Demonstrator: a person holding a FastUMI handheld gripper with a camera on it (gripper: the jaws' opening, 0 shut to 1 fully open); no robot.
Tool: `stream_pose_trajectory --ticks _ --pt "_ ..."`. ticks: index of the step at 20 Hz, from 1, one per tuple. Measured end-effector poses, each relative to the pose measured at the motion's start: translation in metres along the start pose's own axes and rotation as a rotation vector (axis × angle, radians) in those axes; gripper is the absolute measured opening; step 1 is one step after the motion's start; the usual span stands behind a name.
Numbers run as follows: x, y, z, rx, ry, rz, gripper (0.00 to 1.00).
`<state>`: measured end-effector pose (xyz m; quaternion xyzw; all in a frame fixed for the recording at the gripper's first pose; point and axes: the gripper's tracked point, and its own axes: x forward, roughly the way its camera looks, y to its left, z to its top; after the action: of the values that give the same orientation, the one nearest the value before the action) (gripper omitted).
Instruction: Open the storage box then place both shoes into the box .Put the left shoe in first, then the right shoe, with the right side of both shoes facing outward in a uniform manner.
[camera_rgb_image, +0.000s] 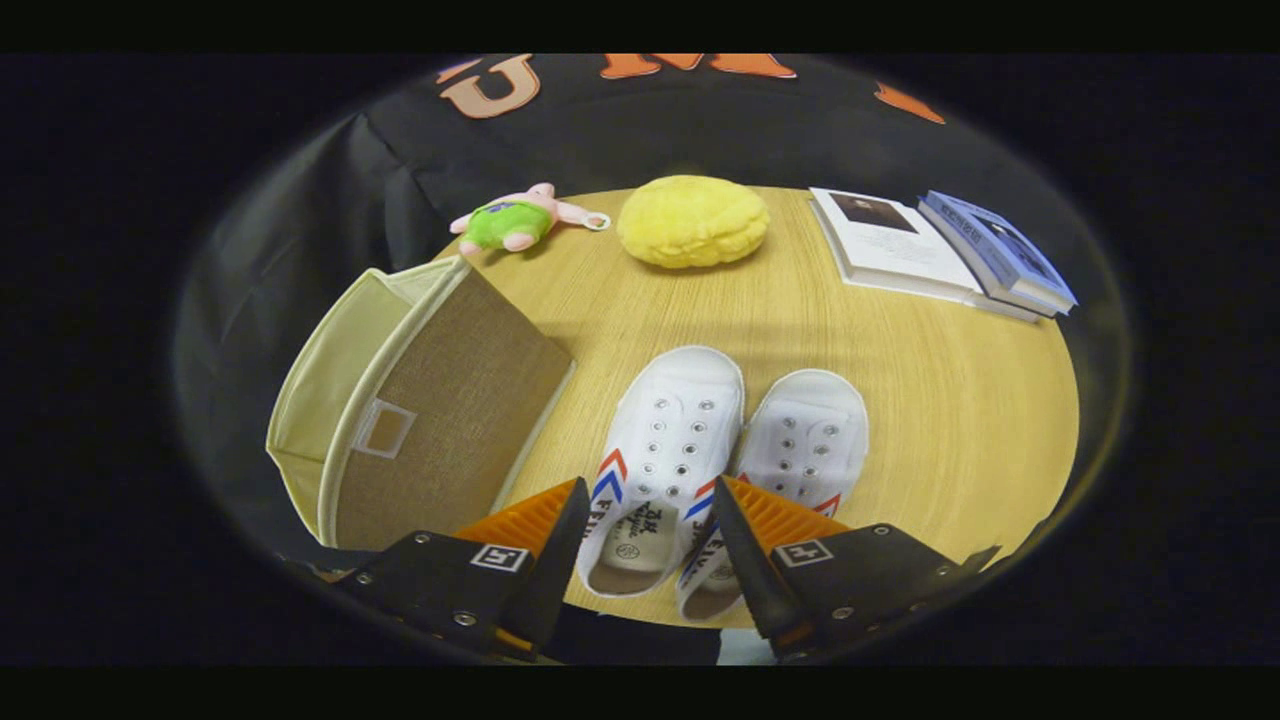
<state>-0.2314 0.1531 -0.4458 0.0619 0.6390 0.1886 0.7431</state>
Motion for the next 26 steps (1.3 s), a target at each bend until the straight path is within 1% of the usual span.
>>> stream_pose_trajectory --ticks 2,5,7,9,11,12,13,16,17,20,21,24,26 --pt "0.007 -0.008 -0.009 -0.005 0.021 -0.025 0.71" --pt "0.014 -0.009 -0.016 -0.019 0.033 -0.02 0.7" --pt "0.017 -0.008 -0.018 -0.02 0.037 -0.018 0.63" --pt "0.02 -0.01 -0.019 -0.028 0.046 -0.032 0.58" --pt "0.022 -0.02 -0.019 -0.016 0.061 -0.082 0.54" --pt "0.024 -0.023 -0.019 -0.005 0.07 -0.096 0.51" --pt "0.024 -0.024 -0.021 0.01 0.08 -0.106 0.45" --pt "0.029 -0.025 -0.022 0.029 0.103 -0.125 0.44" --pt "0.031 -0.023 -0.025 0.025 0.122 -0.125 0.43" --pt "0.037 -0.019 -0.024 0.073 0.162 -0.113 0.43" --pt "0.04 -0.016 -0.024 0.09 0.172 -0.089 0.38" --pt "0.043 -0.021 -0.025 0.113 0.169 -0.085 0.25" --pt "0.043 -0.022 -0.025 0.183 0.172 -0.056 0.16"
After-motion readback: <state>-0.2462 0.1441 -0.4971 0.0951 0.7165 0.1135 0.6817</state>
